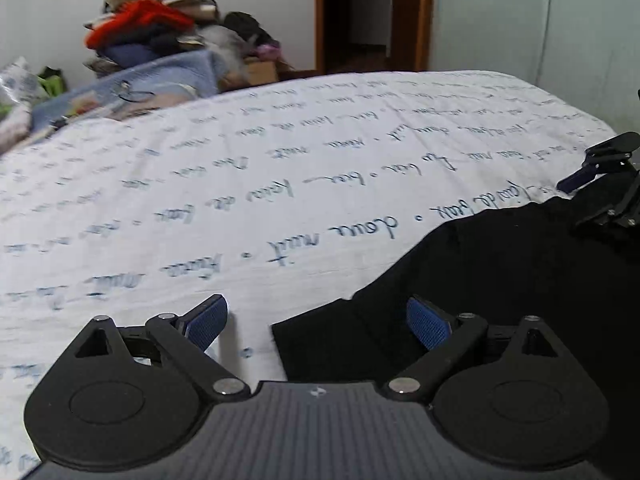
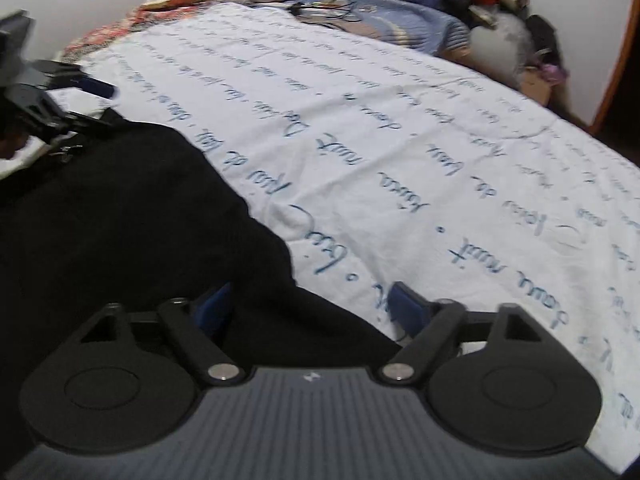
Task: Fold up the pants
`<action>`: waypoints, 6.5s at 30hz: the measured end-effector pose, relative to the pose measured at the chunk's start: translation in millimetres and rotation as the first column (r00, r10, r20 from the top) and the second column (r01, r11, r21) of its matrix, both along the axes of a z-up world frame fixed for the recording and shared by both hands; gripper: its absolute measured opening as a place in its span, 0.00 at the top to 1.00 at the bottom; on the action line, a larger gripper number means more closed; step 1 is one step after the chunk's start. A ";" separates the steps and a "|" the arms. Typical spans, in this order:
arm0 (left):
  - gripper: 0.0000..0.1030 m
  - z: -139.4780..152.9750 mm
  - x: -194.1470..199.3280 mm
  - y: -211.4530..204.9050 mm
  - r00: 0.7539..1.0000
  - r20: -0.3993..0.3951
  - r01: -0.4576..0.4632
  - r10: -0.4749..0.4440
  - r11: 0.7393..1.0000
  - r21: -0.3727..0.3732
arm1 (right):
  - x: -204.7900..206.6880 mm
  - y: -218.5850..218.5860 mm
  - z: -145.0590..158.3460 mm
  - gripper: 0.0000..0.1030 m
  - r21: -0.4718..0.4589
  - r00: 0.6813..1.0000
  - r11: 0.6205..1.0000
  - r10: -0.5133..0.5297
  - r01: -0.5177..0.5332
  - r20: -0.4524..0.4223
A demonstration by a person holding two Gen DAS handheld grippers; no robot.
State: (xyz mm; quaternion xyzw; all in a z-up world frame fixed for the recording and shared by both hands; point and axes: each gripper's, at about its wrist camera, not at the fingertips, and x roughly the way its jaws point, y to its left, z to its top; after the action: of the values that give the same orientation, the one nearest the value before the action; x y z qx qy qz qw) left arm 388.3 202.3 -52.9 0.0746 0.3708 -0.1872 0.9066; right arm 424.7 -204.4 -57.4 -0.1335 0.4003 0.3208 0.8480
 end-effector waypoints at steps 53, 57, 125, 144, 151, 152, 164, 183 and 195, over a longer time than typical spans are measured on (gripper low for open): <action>0.93 35.4 -321.3 11.4 0.970 0.087 -0.220 0.226 0.972 -0.080 | -396.2 54.2 33.4 0.97 -0.351 0.813 0.931 0.282 -0.103 0.510; 0.93 25.4 -328.4 9.0 0.971 0.081 -0.223 0.226 0.974 -0.047 | -409.2 54.2 25.7 0.96 -0.363 0.836 0.925 0.287 -0.114 0.468; 0.27 13.7 -307.4 -291.3 0.931 0.120 0.330 -0.344 0.936 0.126 | -392.3 -48.4 64.7 0.25 -0.207 0.942 0.944 -0.198 0.258 0.270; 0.19 -1.0 -280.3 -270.3 0.970 0.212 0.134 -0.122 0.990 -0.045 | -263.2 -190.2 100.5 0.01 0.093 0.528 0.597 -0.762 0.797 0.375; 0.18 -17.9 -289.6 -274.1 0.970 0.202 0.143 -0.136 0.989 -0.023 | -180.0 -251.2 59.1 0.46 0.136 0.401 0.433 -0.891 0.891 0.212; 0.16 -17.2 -294.4 -267.2 0.970 0.202 0.147 -0.139 0.989 -0.024 | -172.7 -256.3 53.4 0.51 0.142 0.373 0.401 -0.908 0.905 0.190; 0.10 -17.6 -285.6 -263.6 0.974 0.166 0.166 -0.152 0.984 -0.070 | -136.1 -265.9 35.9 0.95 0.098 0.300 0.316 -0.942 0.944 0.150; 0.12 22.5 -329.7 -339.6 0.822 0.292 0.509 -0.490 0.861 0.011 | -292.3 -296.6 150.3 0.97 0.433 0.246 0.320 -0.944 0.842 0.219; 0.32 -0.7 -332.4 -382.0 0.822 0.258 0.484 -0.508 0.862 0.154 | -354.4 -332.1 149.2 0.92 0.481 0.214 0.271 -0.962 0.834 0.170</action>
State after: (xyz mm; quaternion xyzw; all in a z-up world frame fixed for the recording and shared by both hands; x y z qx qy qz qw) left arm 55.9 -179.7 -53.6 0.2319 0.2090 -0.3882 0.8671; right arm 70.3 -536.6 91.8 0.1841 0.1504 -0.2231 0.9454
